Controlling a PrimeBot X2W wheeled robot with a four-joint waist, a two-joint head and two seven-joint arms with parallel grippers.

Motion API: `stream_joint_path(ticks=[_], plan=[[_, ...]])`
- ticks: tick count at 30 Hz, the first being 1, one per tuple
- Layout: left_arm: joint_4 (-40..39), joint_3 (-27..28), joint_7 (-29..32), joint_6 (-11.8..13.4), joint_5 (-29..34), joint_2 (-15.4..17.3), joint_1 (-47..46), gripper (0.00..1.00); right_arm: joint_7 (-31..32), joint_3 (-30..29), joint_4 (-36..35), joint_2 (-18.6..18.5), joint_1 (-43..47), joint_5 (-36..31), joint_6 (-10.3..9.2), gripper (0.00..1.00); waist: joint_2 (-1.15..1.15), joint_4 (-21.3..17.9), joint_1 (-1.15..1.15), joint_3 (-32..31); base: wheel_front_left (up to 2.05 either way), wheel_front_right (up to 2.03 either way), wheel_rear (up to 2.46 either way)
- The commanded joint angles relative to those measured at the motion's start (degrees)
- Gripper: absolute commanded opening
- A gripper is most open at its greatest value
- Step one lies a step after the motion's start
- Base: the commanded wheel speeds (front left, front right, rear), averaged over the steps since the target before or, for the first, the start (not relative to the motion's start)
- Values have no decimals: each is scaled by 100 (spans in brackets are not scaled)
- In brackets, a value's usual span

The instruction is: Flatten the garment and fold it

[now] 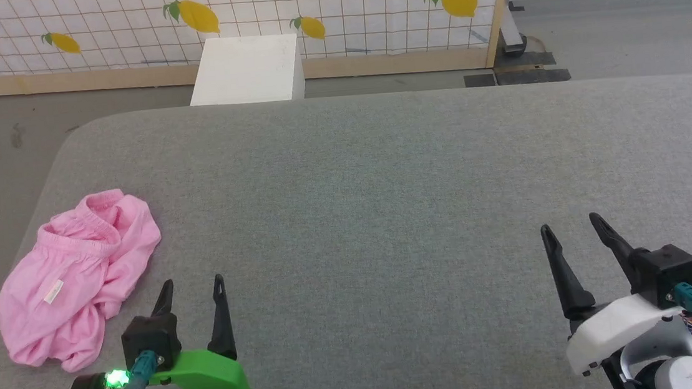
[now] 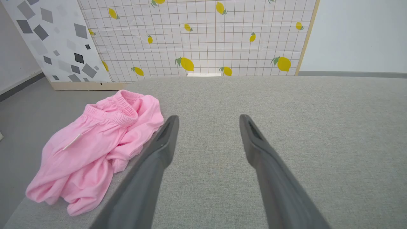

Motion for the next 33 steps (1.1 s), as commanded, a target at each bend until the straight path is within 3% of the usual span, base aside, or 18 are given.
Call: stream_joint_path(ticks=[1,16,33], plan=[[29,-32,-66,47,-82,-3,0,100,-67,-15,41,0,53,74,-1,100,0,8,0,-1,0,0,0],[110,-87,-240,115,-250,-6,26,100,-242,-13,153,1,89,273,-2,100,0,265,0,0,0,0,0],[183,-93,-443,204,-368,-10,121,100,-446,-3,276,2,168,448,-3,100,0,810,0,-25,0,0,0]])
